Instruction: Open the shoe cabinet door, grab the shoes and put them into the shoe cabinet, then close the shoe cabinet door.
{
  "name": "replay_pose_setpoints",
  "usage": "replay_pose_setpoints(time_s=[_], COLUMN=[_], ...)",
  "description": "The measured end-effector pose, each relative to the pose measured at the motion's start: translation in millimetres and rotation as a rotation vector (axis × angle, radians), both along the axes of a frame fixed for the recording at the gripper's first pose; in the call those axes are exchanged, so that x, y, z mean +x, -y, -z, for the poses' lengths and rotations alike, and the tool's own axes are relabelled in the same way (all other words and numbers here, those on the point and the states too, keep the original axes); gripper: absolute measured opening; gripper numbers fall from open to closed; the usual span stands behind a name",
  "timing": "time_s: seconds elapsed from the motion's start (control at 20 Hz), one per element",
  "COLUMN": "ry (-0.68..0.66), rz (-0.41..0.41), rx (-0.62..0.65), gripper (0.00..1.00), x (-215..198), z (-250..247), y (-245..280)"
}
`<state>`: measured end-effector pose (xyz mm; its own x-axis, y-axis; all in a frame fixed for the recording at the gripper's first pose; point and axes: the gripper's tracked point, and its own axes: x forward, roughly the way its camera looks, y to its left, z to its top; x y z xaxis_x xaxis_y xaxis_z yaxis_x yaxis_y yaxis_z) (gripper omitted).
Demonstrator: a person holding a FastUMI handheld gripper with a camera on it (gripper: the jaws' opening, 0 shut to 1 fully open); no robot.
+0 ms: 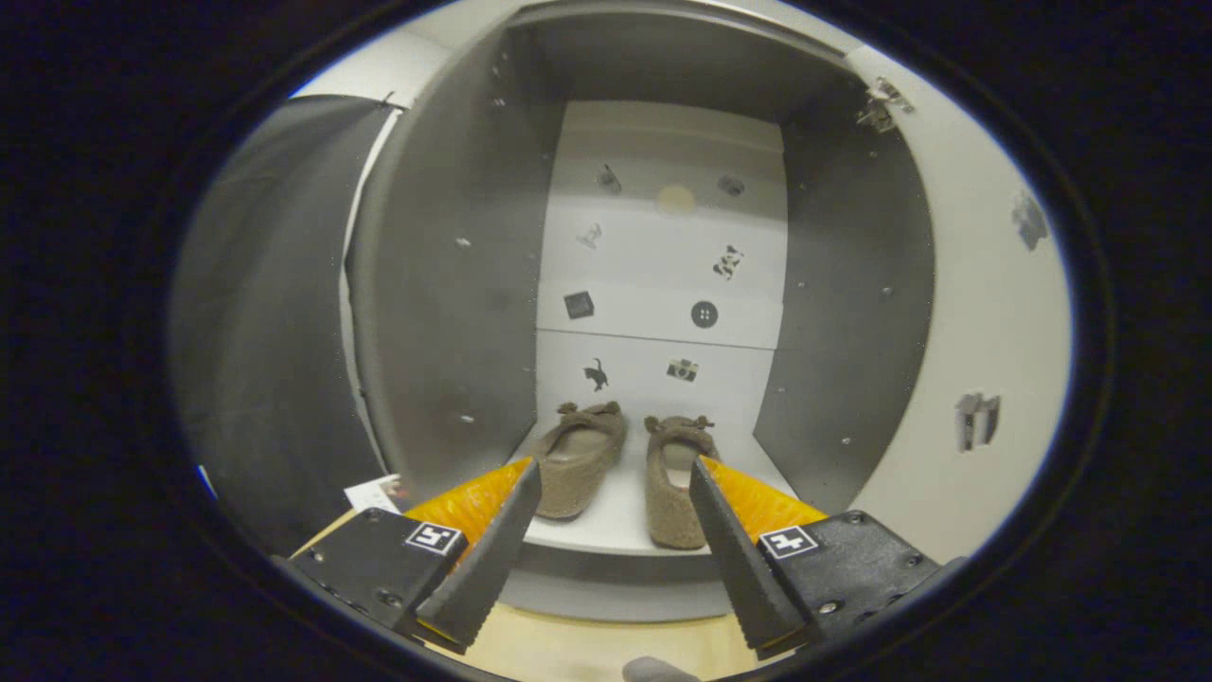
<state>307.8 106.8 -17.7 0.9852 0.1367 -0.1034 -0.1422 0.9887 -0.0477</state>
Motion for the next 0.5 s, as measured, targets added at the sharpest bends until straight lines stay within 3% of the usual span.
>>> replay_pose_setpoints(time_s=[0.5], ry=[0.052], rz=[-0.054], rx=[0.024], gripper=[1.0], x=[-191.2], z=[0.2], y=[7.0])
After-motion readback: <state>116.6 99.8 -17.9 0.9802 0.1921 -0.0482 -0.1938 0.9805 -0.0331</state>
